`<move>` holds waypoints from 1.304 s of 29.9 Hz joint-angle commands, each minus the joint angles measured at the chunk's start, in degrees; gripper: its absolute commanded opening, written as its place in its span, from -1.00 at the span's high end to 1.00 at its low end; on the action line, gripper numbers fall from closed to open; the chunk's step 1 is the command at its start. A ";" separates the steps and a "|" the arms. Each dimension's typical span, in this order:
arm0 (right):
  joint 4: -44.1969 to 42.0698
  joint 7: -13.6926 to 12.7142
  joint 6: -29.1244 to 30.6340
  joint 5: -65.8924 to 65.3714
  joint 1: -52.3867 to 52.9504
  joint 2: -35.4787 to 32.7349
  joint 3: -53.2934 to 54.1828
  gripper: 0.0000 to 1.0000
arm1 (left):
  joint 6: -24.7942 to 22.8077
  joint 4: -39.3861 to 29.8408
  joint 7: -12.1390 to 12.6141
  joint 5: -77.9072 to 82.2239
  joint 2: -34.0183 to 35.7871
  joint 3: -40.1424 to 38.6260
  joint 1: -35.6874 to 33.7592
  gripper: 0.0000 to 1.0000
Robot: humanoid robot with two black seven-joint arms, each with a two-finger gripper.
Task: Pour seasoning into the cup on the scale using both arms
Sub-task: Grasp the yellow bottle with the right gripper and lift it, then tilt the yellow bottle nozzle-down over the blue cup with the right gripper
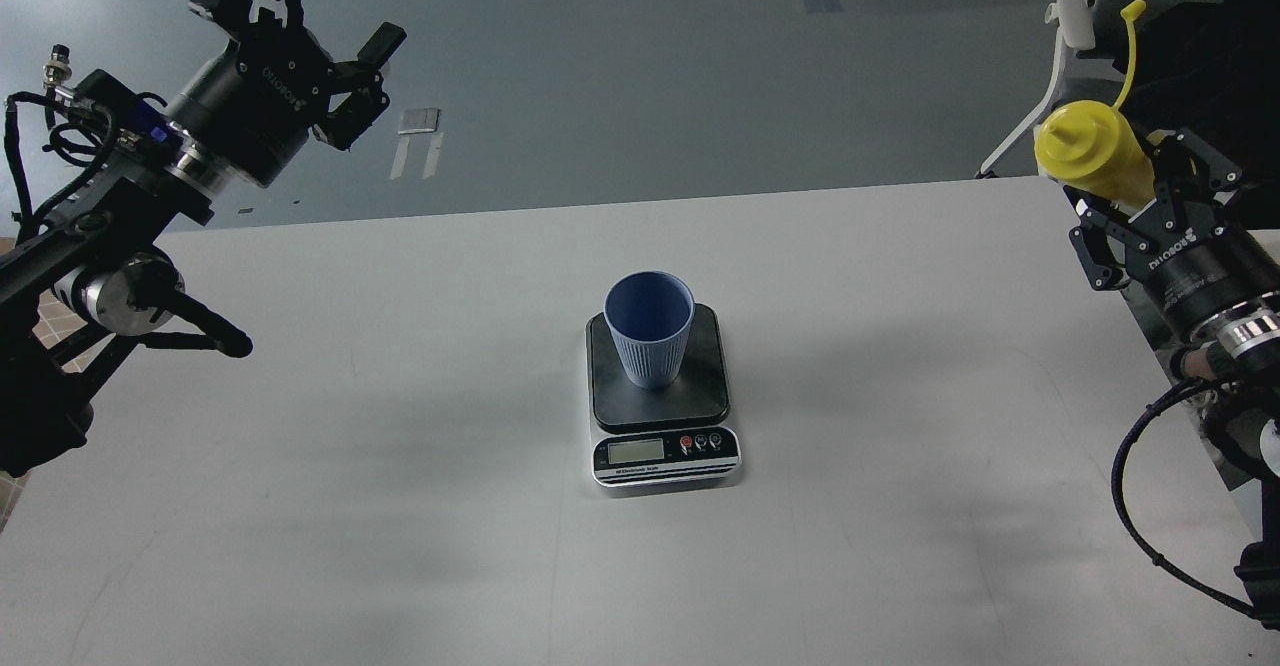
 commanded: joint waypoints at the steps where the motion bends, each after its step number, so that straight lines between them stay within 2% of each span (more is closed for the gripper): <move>1: -0.70 -3.57 0.00 -10.03 11.60 -3.05 -6.15 1.00 | -0.01 -0.43 0.00 -0.08 1.07 -0.62 0.17 -0.96; 5: -1.32 -3.14 0.00 -25.66 18.73 -2.71 -16.25 1.00 | -0.01 -0.60 0.00 -0.08 1.69 -2.21 0.25 -0.96; 12: -0.97 -2.18 0.00 -42.65 24.55 2.04 -29.98 1.00 | 0.08 -0.87 0.00 -0.16 3.45 -2.47 0.34 -0.96; 15: -0.27 0.19 0.00 -48.80 24.99 4.15 -35.07 1.00 | -0.01 -0.87 0.00 -0.16 4.33 -3.52 0.52 -0.96; 23: 1.40 1.52 -2.34 -55.94 27.19 6.09 -42.03 1.00 | -0.10 -0.87 0.00 -0.16 5.21 -3.70 1.22 -0.96; 27: 3.42 3.62 -3.13 -59.71 27.80 5.83 -44.84 1.00 | -0.10 -0.87 0.00 -0.16 5.12 -4.06 1.40 -0.96; 39: 4.13 4.24 -3.92 -58.23 27.10 5.65 -43.45 1.00 | -0.18 -0.78 0.00 -0.08 4.24 -3.71 1.40 -0.96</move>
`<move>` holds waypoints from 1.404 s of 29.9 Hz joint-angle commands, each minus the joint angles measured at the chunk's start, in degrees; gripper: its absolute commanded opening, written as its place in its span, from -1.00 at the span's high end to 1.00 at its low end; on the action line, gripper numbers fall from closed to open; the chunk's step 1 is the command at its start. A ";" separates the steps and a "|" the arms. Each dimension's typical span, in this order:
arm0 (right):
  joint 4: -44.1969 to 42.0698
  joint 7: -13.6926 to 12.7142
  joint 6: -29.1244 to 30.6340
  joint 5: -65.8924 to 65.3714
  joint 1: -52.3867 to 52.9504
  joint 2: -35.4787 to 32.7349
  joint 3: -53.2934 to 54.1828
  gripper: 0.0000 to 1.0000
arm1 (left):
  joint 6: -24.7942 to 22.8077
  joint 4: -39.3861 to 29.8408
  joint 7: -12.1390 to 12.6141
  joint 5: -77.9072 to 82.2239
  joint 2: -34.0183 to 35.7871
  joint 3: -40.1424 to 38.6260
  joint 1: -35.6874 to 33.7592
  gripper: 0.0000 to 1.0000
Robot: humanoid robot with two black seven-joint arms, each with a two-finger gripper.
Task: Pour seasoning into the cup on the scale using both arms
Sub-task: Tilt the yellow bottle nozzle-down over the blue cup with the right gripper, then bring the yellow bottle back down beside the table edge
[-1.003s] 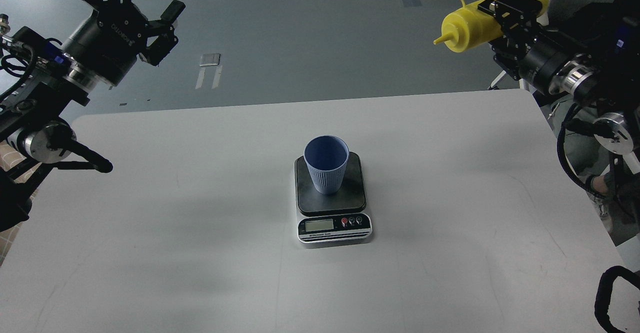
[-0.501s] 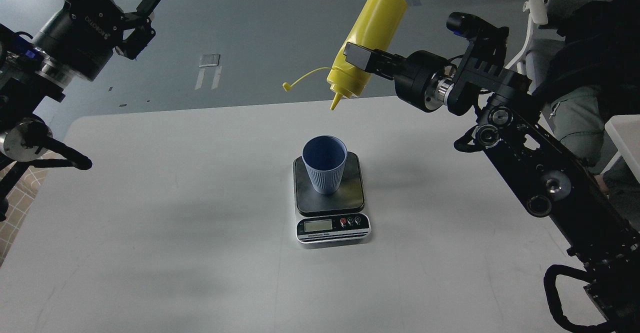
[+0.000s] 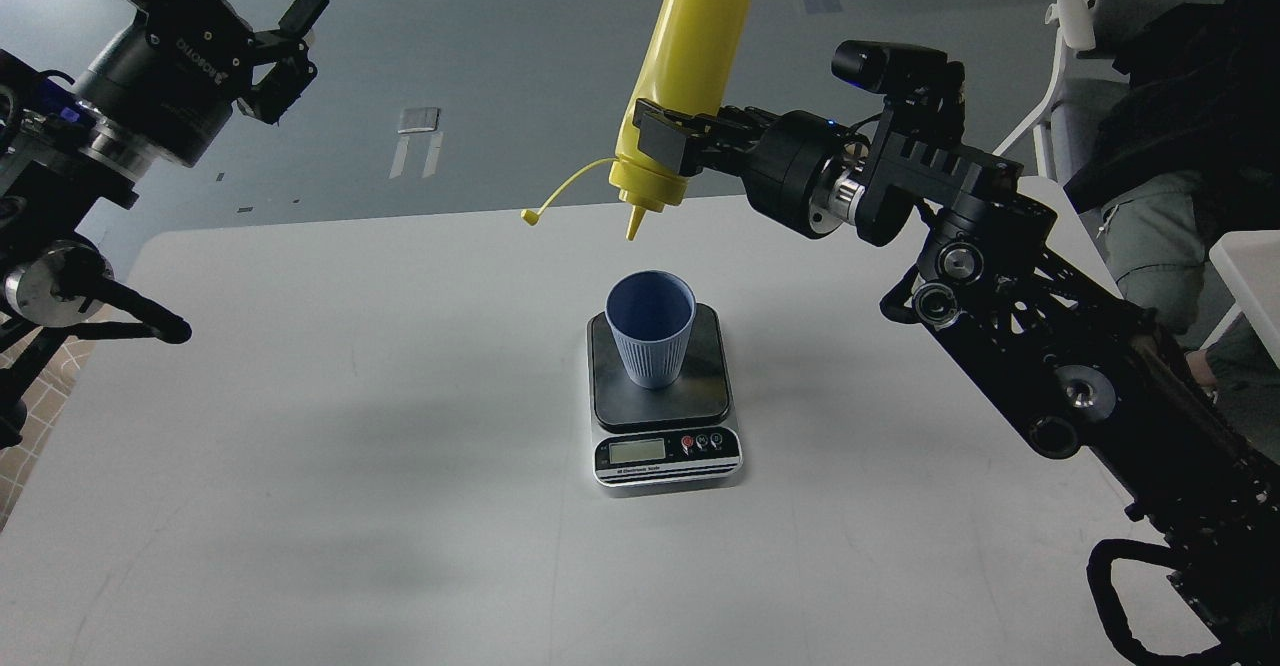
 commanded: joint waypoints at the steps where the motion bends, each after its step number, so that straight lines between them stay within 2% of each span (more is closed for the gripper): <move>1: -0.25 0.12 -0.31 2.29 -0.24 0.15 3.06 1.00 | -0.17 0.07 0.00 0.18 0.01 0.53 -0.05 -0.96; 4: -0.87 -1.02 0.57 13.17 -1.38 0.59 9.39 1.00 | -0.52 0.07 0.00 0.27 0.27 0.79 -0.13 -0.96; 7: -1.57 -3.66 0.22 32.84 -2.18 0.59 14.58 1.00 | -0.70 0.16 0.00 0.27 0.45 0.88 -0.13 -0.96; 8: -1.57 -3.66 0.22 32.89 -2.18 0.59 14.59 1.00 | -0.70 0.16 0.00 0.27 0.45 0.88 -0.13 -0.96; 9: -1.92 -4.71 -0.39 48.72 -3.22 0.59 16.50 1.00 | -0.70 0.16 0.00 0.35 0.27 1.05 -0.13 -0.96; 12: -2.27 -4.63 -0.83 65.00 -4.81 0.42 17.39 1.00 | -0.35 -0.02 0.00 0.62 -0.08 0.97 -0.05 -0.96; 15: -3.15 -4.45 -0.05 71.63 -6.22 0.42 20.11 1.00 | -0.17 -0.11 0.00 0.62 -0.08 0.97 -0.05 -0.96; 18: -3.42 -5.15 1.71 84.18 -7.45 0.59 24.95 1.00 | 0.01 -0.89 0.00 0.71 -0.08 1.32 0.04 -0.96; 23: -3.68 -7.27 2.15 90.54 -8.16 1.21 30.67 1.00 | 0.01 -1.25 0.00 0.71 0.27 1.94 0.13 -0.96; 25: -4.21 -8.40 3.52 92.38 -11.65 2.17 33.65 1.00 | 0.01 -1.34 0.00 0.71 0.36 2.20 0.13 -0.96; 32: -9.38 -7.71 3.52 93.36 -22.90 3.93 37.69 1.00 | -0.34 -1.34 0.00 2.63 1.06 3.86 -0.05 -0.96; 37: -15.62 -7.62 3.52 93.44 -26.17 3.93 40.86 1.00 | -0.52 -1.34 0.00 6.77 1.67 4.22 0.04 -0.96; 42: -16.34 -7.70 3.52 95.71 -26.44 3.93 40.69 1.00 | 0.44 -1.95 0.00 7.03 0.98 4.57 0.13 -0.96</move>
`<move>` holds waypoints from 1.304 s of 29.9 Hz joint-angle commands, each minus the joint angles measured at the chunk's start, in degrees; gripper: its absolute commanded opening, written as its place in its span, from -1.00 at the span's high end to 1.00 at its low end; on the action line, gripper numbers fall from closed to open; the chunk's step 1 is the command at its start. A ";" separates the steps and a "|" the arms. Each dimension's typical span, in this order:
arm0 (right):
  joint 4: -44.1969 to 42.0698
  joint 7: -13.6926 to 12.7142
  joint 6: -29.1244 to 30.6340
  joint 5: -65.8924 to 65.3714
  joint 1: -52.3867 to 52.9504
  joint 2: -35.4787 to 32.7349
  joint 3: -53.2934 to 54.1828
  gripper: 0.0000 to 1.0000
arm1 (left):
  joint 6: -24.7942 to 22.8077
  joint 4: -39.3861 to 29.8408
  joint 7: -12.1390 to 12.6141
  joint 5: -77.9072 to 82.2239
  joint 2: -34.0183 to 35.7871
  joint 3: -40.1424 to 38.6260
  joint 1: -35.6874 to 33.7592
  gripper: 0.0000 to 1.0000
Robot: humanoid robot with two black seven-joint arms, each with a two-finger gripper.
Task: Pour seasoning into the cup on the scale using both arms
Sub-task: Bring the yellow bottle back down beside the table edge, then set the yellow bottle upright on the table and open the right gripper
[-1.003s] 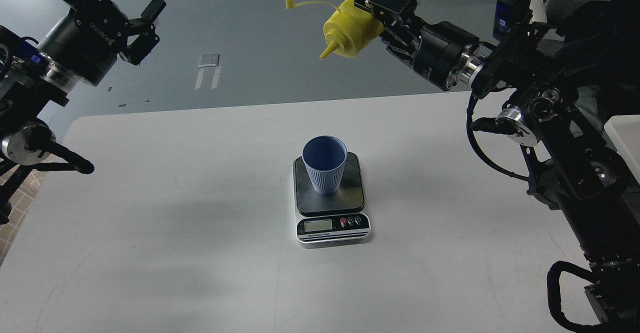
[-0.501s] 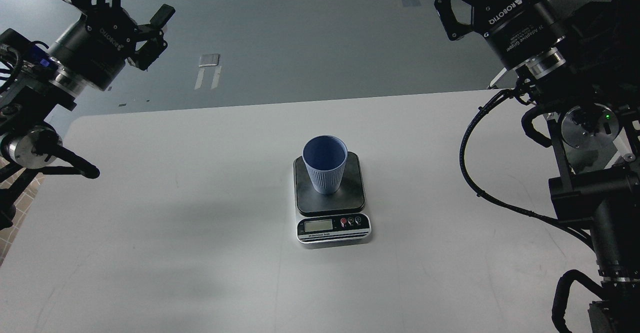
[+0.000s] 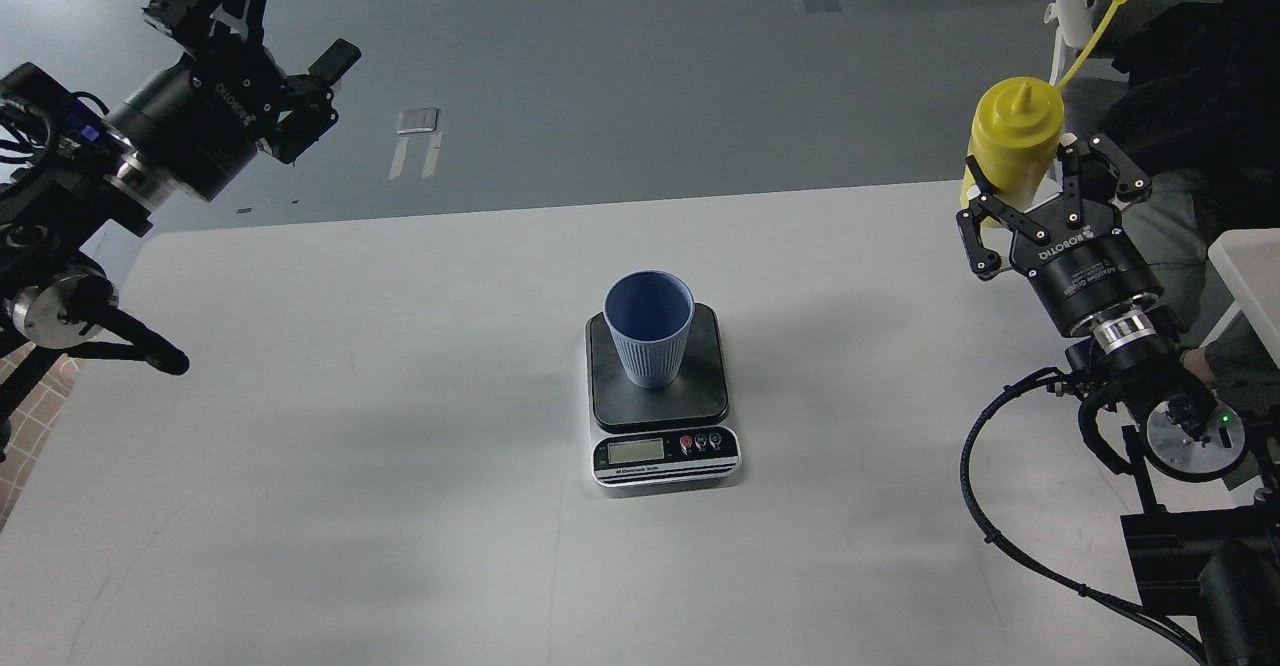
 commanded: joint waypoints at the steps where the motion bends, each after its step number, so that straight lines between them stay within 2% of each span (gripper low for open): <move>1: -0.65 -0.10 0.00 2.22 -0.19 0.00 0.29 1.00 | 1.04 -1.04 0.00 0.29 -0.51 1.14 0.05 -0.96; 23: -10.32 0.52 0.00 10.93 -4.49 0.00 1.08 0.96 | 1.84 -1.14 0.00 0.37 -0.07 2.12 -0.13 -0.96; 36: -11.38 0.61 0.00 12.77 -8.10 0.00 2.66 0.88 | 1.93 -1.58 0.00 0.29 -0.07 2.12 -0.04 -0.96; 37: -11.46 0.61 0.00 12.77 -8.10 0.00 3.01 0.83 | 1.93 -1.58 0.00 0.37 -0.07 2.12 0.05 -0.96; 39: -11.64 0.52 0.00 12.69 -8.19 0.00 3.10 0.58 | 1.93 -1.58 0.00 0.37 -0.16 2.03 0.05 -0.96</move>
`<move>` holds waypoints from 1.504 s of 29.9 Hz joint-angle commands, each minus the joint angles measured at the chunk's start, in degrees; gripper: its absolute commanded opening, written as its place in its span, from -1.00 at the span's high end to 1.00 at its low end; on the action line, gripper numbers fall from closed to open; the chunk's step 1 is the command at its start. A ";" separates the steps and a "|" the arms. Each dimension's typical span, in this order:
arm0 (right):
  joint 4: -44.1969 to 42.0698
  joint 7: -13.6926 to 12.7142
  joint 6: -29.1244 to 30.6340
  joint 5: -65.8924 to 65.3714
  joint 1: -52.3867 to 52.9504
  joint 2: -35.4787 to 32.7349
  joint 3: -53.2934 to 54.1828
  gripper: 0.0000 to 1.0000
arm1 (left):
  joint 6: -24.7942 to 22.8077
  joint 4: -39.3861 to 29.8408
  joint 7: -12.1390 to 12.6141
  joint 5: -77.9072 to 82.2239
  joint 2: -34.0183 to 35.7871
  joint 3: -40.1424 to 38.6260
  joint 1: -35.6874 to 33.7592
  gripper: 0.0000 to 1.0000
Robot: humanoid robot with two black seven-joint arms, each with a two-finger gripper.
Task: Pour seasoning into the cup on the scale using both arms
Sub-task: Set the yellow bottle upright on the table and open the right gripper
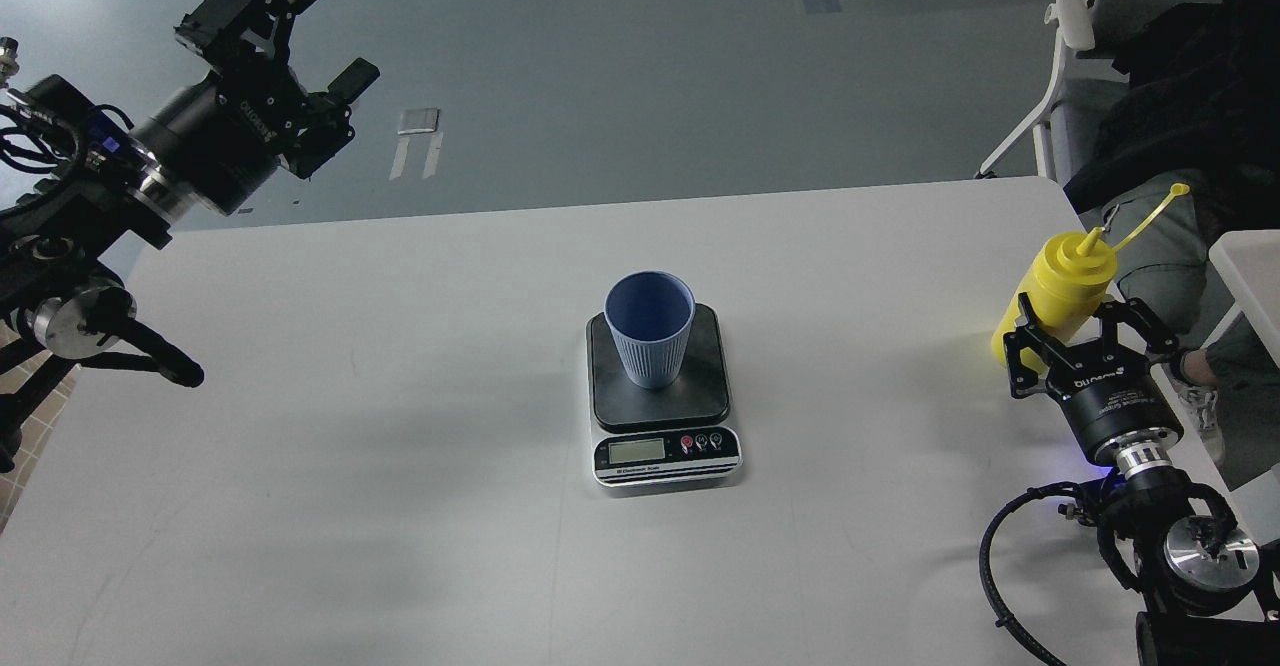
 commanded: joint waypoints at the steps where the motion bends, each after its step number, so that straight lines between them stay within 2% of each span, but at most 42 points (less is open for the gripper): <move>1: -0.29 -0.12 -0.01 -0.06 -0.22 0.00 0.33 0.44 | 0.00 -0.01 0.00 0.04 -0.07 -0.09 0.06 -0.96; 2: -0.47 -0.21 -0.01 -0.06 -0.57 0.00 0.42 0.22 | 0.00 -0.10 0.00 0.04 -0.07 -0.09 0.06 -0.96; 3: -0.64 -0.29 -0.01 -0.06 -0.75 0.00 0.42 0.11 | 0.00 -0.18 0.00 0.13 -0.07 -0.09 0.06 -0.96; 5: -0.56 -0.56 -0.01 0.38 -1.45 0.00 0.33 -0.68 | 0.00 -0.36 0.00 0.31 -0.07 0.00 0.06 -0.96; 6: -0.56 -0.56 -0.01 0.38 -1.63 0.00 0.33 -0.84 | 0.00 -0.36 0.00 0.31 -0.07 0.00 0.06 -0.96; 7: -0.30 -0.56 -0.01 0.73 -1.89 0.00 0.42 -0.90 | 0.00 -0.36 0.00 0.31 -0.16 -0.09 0.06 -0.96; 10: 0.58 -0.65 -0.01 2.04 -3.12 0.00 0.42 -0.99 | 0.00 -0.36 0.00 0.39 -0.25 -0.09 0.06 -0.96; 20: 4.18 -0.91 -0.01 2.84 -6.38 0.00 0.33 -1.00 | 0.35 -0.45 0.00 0.39 -0.69 0.00 0.14 -0.96; 31: 13.15 -0.91 -0.01 2.84 -14.46 0.00 0.25 -1.00 | 1.14 -0.19 0.00 2.68 -3.41 0.00 0.06 -0.96; 42: 29.05 -0.82 -0.01 2.84 -19.65 0.00 3.50 -0.99 | 1.14 0.34 0.00 2.94 -4.64 -0.09 -0.03 -0.96; 45: 29.15 -0.56 -0.01 2.67 -19.39 -1.67 3.85 -0.99 | 1.14 0.34 0.00 3.03 -4.99 -0.09 -0.03 -0.96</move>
